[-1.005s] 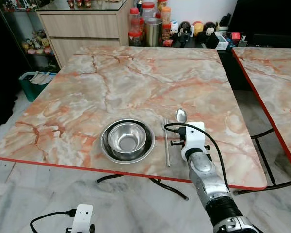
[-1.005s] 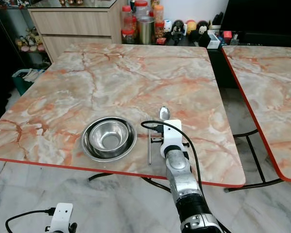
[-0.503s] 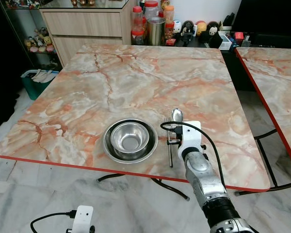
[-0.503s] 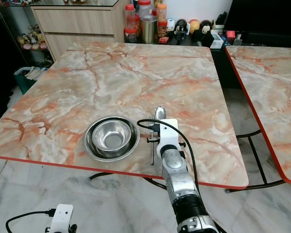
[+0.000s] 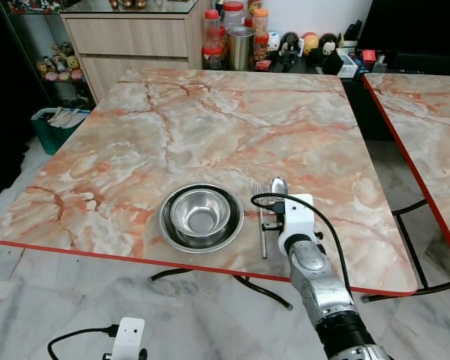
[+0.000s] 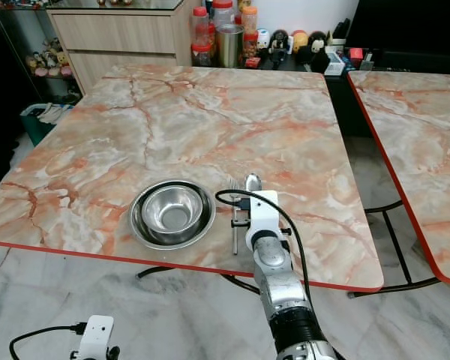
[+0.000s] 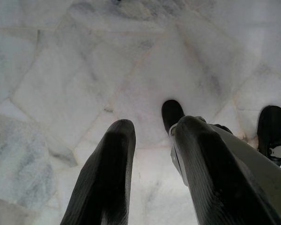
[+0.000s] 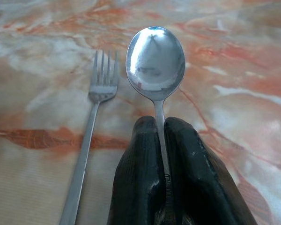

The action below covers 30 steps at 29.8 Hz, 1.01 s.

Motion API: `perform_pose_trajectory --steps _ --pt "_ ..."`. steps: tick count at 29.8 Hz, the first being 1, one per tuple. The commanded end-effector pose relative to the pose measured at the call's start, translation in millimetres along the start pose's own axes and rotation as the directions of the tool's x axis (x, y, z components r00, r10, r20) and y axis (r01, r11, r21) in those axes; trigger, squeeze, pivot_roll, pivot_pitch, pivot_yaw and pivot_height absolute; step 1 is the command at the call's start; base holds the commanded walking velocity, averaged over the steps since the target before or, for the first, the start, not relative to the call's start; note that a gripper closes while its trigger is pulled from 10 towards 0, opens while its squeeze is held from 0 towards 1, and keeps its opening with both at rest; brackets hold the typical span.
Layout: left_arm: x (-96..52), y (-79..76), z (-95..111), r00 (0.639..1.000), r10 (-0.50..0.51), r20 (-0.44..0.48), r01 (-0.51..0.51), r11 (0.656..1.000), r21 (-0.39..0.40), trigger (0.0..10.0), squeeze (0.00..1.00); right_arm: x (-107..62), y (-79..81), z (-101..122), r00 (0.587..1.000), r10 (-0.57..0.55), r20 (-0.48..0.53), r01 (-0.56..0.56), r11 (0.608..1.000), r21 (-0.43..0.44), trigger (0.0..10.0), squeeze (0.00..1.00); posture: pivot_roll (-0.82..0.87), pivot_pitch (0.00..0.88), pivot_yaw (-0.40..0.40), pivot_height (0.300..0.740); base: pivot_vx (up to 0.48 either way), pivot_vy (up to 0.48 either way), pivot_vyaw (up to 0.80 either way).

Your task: Setting the table

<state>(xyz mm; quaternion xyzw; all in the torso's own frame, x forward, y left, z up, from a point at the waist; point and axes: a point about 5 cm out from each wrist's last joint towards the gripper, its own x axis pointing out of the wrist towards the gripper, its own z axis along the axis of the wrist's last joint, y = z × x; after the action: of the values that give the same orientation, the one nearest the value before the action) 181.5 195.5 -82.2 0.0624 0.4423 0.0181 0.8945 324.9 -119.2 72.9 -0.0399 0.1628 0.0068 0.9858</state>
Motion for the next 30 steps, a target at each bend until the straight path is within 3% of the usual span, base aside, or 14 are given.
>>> perform_pose_trajectory --steps 1,30 --pt "-1.3 2.0 -7.2 1.000 -0.003 -0.030 0.003 1.000 0.009 10.0 0.00 -0.5 -0.2 -1.2 1.000 -0.005 -0.013 0.005 1.000 0.008 10.0 0.00 -0.02 0.060 0.009 0.740 0.000 0.000 0.00" --pt "-1.5 1.3 -8.8 0.999 0.002 -0.039 -0.002 1.000 0.009 10.0 0.00 3.6 -0.5 -7.5 0.998 0.008 -0.055 -0.005 0.999 0.048 10.0 0.00 -0.01 0.079 0.009 0.740 0.000 0.000 0.00"
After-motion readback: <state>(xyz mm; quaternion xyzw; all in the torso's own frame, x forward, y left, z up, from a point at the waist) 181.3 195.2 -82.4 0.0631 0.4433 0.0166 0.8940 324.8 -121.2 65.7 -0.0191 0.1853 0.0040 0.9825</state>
